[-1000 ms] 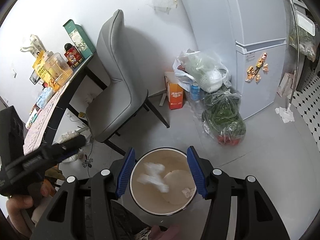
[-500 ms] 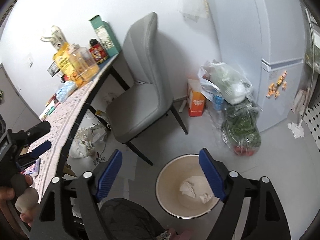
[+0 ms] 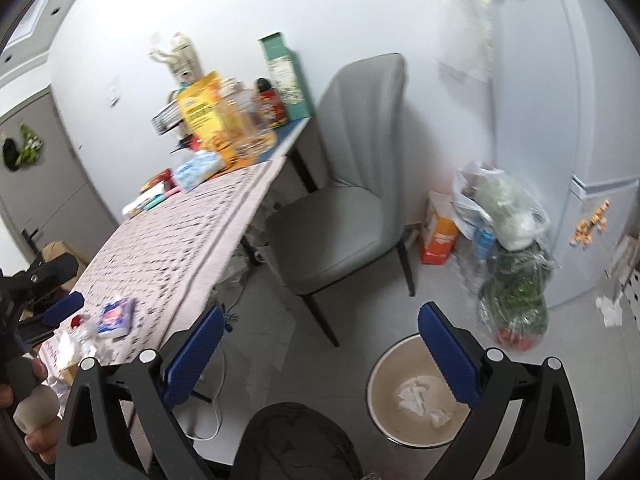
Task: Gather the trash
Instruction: 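Move both open grippers back over the trash on the table, then grasp the crumpled foil wrapper with the left gripper while the right grasps the silver blister pack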
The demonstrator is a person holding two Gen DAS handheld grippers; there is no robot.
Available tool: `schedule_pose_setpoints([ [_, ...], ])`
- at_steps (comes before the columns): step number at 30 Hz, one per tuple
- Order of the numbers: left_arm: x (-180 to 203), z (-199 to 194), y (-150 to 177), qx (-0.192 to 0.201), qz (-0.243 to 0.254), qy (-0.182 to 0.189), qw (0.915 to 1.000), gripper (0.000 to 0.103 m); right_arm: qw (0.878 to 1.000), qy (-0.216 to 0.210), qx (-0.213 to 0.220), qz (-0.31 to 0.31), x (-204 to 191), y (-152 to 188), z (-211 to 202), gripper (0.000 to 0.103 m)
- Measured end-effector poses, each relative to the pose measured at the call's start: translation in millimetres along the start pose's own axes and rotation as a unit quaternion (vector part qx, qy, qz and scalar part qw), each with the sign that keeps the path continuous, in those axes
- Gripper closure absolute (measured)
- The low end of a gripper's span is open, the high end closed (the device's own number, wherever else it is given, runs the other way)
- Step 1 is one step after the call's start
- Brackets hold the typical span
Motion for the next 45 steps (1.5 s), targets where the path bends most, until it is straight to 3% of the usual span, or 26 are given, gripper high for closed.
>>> schedule_pose_setpoints([
  [17,-101.8,-98.9,31.5,0.049,-0.044,-0.093,0.9935,0.006,0.994,-0.080,-0.025,-0.073,-110.4,23.6,11.0,0.008],
  [22,-129.8,-102.5,47.6,0.035,-0.061,-0.110,0.9914,0.006,0.990,-0.094,-0.032,-0.096,-134.0,32.2,11.1,0.008],
  [33,-152.0,-92.9,74.8,-0.007,-0.079,-0.103,0.9915,0.007,0.984,-0.113,-0.059,-0.121,-166.1,54.5,17.4,0.008],
  [39,-152.5,-86.1,81.2,-0.027,-0.068,-0.100,0.9923,0.038,0.978,-0.131,-0.071,-0.147,-186.1,64.8,19.1,0.008],
  [41,-150.0,-85.9,82.0,-0.032,-0.058,-0.100,0.9928,0.058,0.975,-0.139,-0.077,-0.157,-194.5,68.1,20.4,0.008],
  [45,-148.1,-90.3,82.5,-0.036,-0.050,-0.096,0.9935,0.069,0.967,-0.155,-0.090,-0.179,-212.2,75.1,26.4,0.008],
])
Point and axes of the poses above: each gripper's, at about its wrist camera, not at the fingertips, and z roughly the way its jaws point, x to its right, y to its underside, the point moved 4 cm from there along z, roughly the way its jaws point, and after that the axes turned 1 degree about -z, right-handed, at the moved point
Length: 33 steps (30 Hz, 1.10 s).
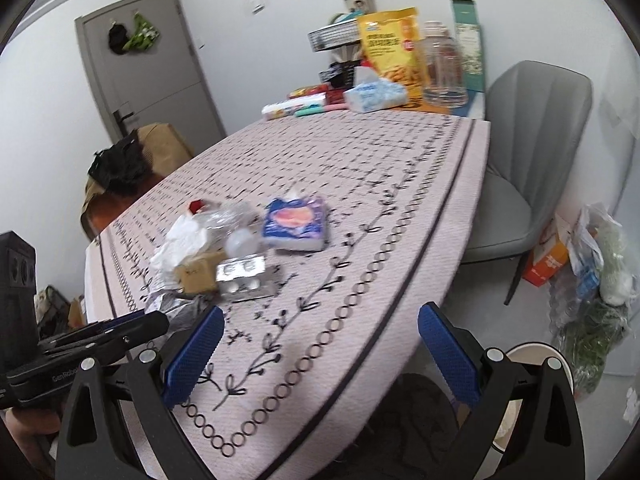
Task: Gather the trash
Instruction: 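Grasp the crumpled foil wrapper with the left gripper while the right grasps the silver blister pack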
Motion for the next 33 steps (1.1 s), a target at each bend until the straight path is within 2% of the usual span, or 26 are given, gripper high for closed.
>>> schedule_pose_setpoints([
  [5,-1.5,-15.9,-3.2,0.015,0.001,0.007,0.9999,0.072,0.999,-0.011,-0.019,-0.024,-16.8,-3.1,19.0,0.009],
  [10,-6.3,-35.1,-12.4,0.039,-0.004,0.003,0.9992,0.072,0.998,-0.026,-0.045,-0.042,-32.3,-5.8,40.5,0.022],
  [14,-9.2,-44.9,-17.0,0.047,-0.008,0.002,0.9989,0.072,0.997,-0.027,-0.049,-0.059,-41.7,-10.6,54.0,0.025],
  [17,-8.8,-49.9,-16.7,0.051,-0.007,0.000,0.9987,0.072,0.996,-0.029,-0.059,-0.062,-45.3,-12.8,65.7,0.032],
  [18,-8.6,-51.6,-16.0,0.052,-0.007,0.000,0.9986,0.072,0.996,-0.029,-0.061,-0.062,-45.9,-13.0,68.8,0.036],
  [21,-10.4,-53.1,-16.6,0.054,-0.010,-0.006,0.9985,0.072,0.995,-0.034,-0.067,-0.059,-43.9,-13.7,73.0,0.062],
  [24,-10.2,-52.1,-20.2,0.056,-0.010,-0.008,0.9983,0.072,0.996,-0.044,-0.067,-0.047,-37.8,-14.1,67.6,0.062],
  [33,12.2,-39.2,-34.7,0.058,0.015,0.008,0.9982,0.072,0.998,-0.033,-0.039,-0.022,-13.6,-16.3,31.8,0.062],
])
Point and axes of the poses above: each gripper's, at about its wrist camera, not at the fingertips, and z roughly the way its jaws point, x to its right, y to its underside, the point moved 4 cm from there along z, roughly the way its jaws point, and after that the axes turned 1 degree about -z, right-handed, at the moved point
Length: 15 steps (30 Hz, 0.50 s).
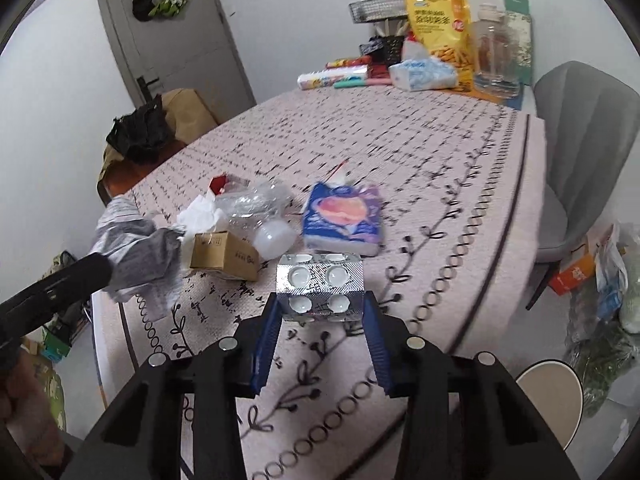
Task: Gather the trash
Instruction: 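Grasp the crumpled foil wrapper with the left gripper while the right grasps the silver blister pack, then carry both items over the bin while the right gripper opens, dropping the blister pack in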
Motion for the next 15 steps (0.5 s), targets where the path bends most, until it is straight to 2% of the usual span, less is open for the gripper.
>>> schedule_pose_setpoints([
  [15,70.8,31.2,-24.5,0.001,0.051,0.050,0.9974,0.072,0.995,0.054,0.052,0.065,72.8,-1.3,-62.5,0.062],
])
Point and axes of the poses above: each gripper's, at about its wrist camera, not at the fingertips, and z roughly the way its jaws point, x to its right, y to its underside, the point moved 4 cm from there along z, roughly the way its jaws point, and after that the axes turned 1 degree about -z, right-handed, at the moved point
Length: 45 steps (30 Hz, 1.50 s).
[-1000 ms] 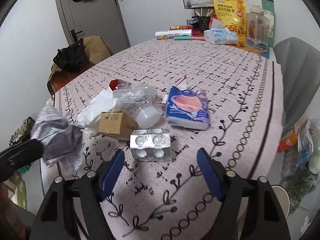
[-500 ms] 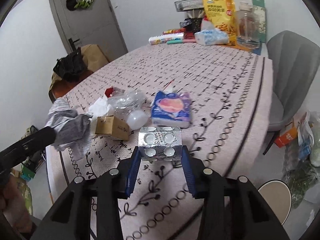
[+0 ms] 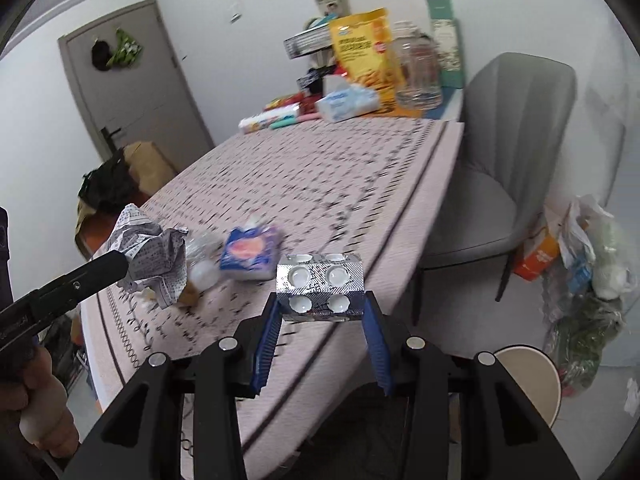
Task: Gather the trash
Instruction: 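Carry both items over the bin while the right gripper opens, dropping the blister pack in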
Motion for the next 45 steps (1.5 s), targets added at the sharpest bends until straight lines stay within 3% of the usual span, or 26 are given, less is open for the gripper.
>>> schedule_pose_setpoints([
  [12,71.3,49.5,-19.0,-0.018,0.036,0.053,0.9978,0.072,0.995,0.068,0.027,0.066,86.3,2.4,-34.5,0.062],
  [21,122.2,100.0,-7.4,-0.065,0.065,0.082,0.9924,0.072,0.988,0.104,0.025,0.113,146.7,20.7,-42.1,0.062],
  [31,161.4,147.2,14.1,-0.116,0.087,0.093,0.9851,0.072,0.977,0.132,0.007,0.167,210.7,51.1,-30.2,0.062],
  [45,187.9,205.1,39.3,-0.175,0.088,0.078,0.9776,0.072,0.964,0.151,-0.007,0.218,279.5,89.6,-4.6,0.061],
])
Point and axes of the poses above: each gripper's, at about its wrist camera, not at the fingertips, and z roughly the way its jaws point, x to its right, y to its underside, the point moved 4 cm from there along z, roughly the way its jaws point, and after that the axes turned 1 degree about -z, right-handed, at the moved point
